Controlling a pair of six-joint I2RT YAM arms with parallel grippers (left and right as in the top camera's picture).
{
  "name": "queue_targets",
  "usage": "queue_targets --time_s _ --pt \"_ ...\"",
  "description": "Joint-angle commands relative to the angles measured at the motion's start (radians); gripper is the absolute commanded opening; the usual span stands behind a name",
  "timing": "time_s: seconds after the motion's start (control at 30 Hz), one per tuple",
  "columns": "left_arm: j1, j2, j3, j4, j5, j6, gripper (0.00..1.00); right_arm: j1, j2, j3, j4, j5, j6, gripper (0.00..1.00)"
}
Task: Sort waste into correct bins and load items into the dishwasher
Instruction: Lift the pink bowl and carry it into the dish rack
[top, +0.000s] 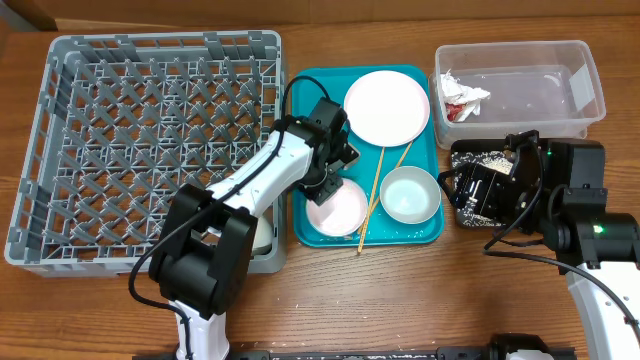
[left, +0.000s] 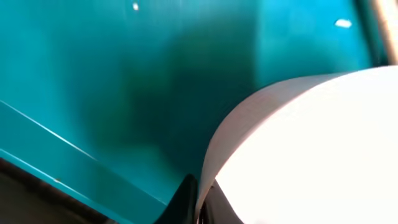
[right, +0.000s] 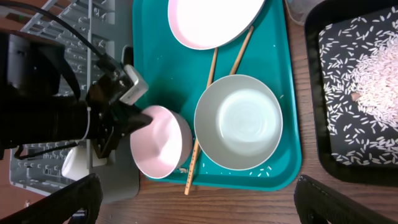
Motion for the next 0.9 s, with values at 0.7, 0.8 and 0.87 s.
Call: queue_targets --time_s 0.7,0.8,0.87 --pt "0.059 -0.205 0.464 -0.362 -0.311 -0.409 0.04 -0.003 -0.007 0.003 0.013 0.006 -0.007 1.0" --pt "0.069 -0.262 0.464 -0.384 -0.452 -0.485 0.04 -0.003 -0.007 0.003 0.013 0.006 -0.007 1.0" --pt "0.072 -0.289 0.464 -0.399 -0.553 -0.526 0.04 -0.003 -0.007 0.003 0.013 0.006 -0.007 1.0"
